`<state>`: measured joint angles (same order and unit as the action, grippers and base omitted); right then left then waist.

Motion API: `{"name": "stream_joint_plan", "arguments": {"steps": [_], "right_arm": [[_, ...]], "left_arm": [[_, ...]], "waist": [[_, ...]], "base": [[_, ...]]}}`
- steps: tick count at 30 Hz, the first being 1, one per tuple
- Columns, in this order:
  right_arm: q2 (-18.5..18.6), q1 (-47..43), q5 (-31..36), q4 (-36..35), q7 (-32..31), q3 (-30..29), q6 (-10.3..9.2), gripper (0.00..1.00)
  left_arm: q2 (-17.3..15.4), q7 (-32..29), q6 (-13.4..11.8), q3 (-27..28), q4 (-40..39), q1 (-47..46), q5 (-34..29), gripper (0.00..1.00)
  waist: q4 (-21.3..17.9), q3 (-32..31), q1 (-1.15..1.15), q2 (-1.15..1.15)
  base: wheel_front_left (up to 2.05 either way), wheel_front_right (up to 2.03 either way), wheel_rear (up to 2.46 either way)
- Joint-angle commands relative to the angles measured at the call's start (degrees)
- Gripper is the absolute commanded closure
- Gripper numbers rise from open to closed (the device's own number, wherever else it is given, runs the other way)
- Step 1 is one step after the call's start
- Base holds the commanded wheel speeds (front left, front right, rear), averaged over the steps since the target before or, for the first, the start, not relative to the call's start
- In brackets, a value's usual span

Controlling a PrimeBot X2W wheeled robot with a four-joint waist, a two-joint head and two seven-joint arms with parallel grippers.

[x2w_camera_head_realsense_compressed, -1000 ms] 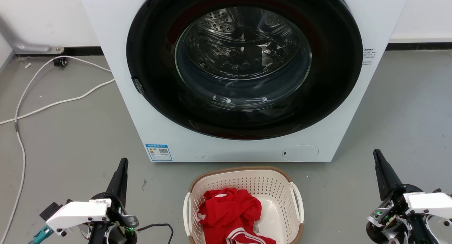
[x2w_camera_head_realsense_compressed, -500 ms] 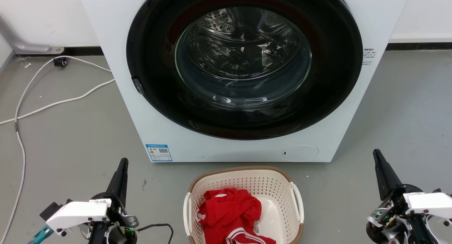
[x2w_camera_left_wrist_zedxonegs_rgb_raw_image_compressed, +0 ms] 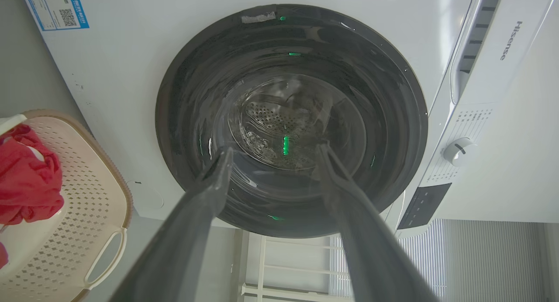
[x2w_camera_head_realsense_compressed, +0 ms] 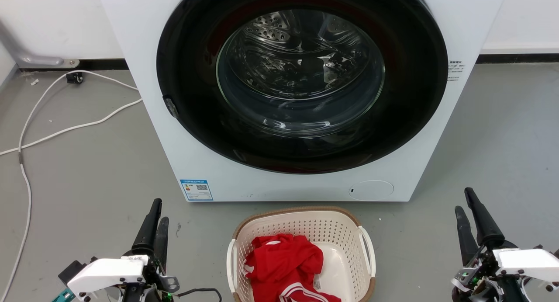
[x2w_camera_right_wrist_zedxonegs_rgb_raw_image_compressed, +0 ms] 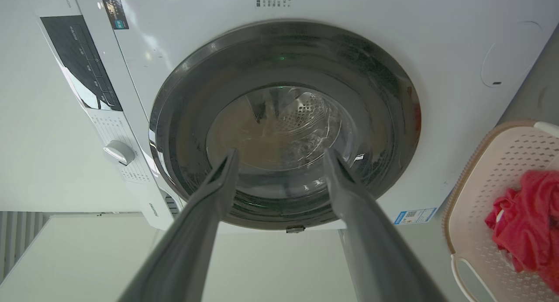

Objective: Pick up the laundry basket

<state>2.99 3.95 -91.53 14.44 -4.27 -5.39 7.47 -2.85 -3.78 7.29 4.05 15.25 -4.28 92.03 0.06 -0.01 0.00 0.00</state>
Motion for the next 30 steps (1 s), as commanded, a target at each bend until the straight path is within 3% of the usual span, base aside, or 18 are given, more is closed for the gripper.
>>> {"name": "stream_joint_plan", "arguments": {"steps": [1, 19, 30], "right_arm": [[0.97, 0.20, 3.74, -1.92, 1.98, 1.04, 0.01, 0.00], [0.37, -0.96, 34.31, -6.25, 6.47, 0.77, 0.02, 0.00], [0.20, -1.55, 47.64, -6.09, 8.68, 1.79, 0.02, 0.00]], "left_arm": [[-0.25, 1.69, 0.08, -0.29, -2.05, -1.66, -4.16, 0.00], [-0.22, 6.13, -2.18, -3.93, -5.49, -2.88, -31.25, 0.00], [-0.20, 8.29, -3.84, -6.41, -4.80, -3.46, -43.00, 0.00]], "waist": [[0.06, -0.14, 0.00, 0.00], [0.21, -0.53, 0.00, 0.00], [0.30, -0.80, 0.00, 0.00]], "base": [[0.00, 0.00, 0.00], [0.00, 0.00, 0.00], [0.00, 0.00, 0.00]]}}
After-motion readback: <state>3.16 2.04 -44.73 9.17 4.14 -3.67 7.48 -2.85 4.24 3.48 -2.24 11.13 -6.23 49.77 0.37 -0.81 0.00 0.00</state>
